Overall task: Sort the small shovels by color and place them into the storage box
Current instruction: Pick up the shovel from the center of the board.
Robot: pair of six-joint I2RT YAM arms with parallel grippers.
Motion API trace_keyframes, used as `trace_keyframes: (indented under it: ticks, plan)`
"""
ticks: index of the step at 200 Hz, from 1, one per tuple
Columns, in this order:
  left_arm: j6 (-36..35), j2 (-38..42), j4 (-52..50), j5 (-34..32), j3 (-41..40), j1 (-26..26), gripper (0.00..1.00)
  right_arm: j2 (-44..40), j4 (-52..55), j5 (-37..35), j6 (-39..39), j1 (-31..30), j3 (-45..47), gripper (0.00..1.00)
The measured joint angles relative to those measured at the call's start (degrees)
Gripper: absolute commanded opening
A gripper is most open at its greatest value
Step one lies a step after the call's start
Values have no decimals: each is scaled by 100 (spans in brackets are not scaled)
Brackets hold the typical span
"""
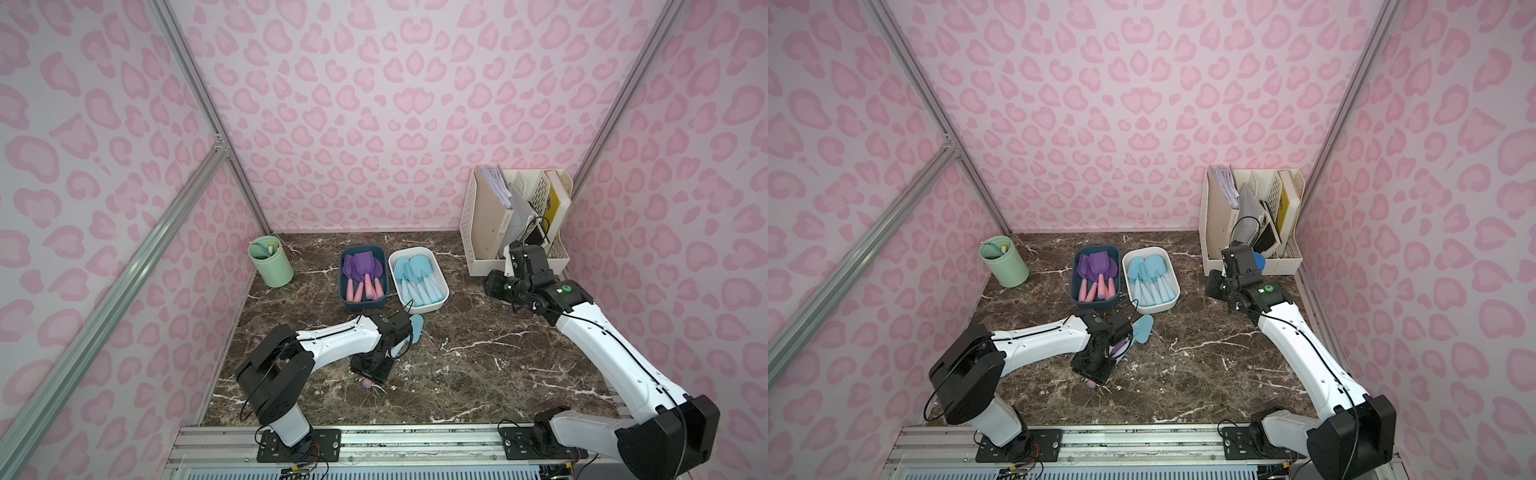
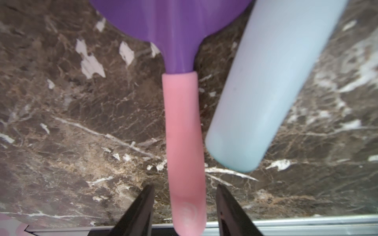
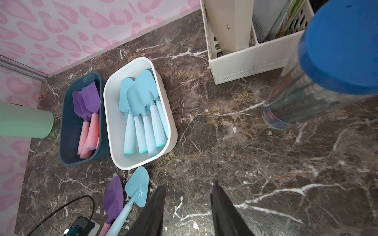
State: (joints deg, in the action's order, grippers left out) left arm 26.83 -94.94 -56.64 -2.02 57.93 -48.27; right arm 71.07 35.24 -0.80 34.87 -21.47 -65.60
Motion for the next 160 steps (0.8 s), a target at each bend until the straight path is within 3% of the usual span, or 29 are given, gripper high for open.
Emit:
trace_keyframes:
  ticks: [62, 160]
  plan:
    - [-66, 0, 44, 15, -52, 28, 38, 57, 13, -9, 9, -33, -79, 42]
    - [-129, 0, 20, -35, -61, 70, 30, 103, 17, -26, 68, -66, -90, 42]
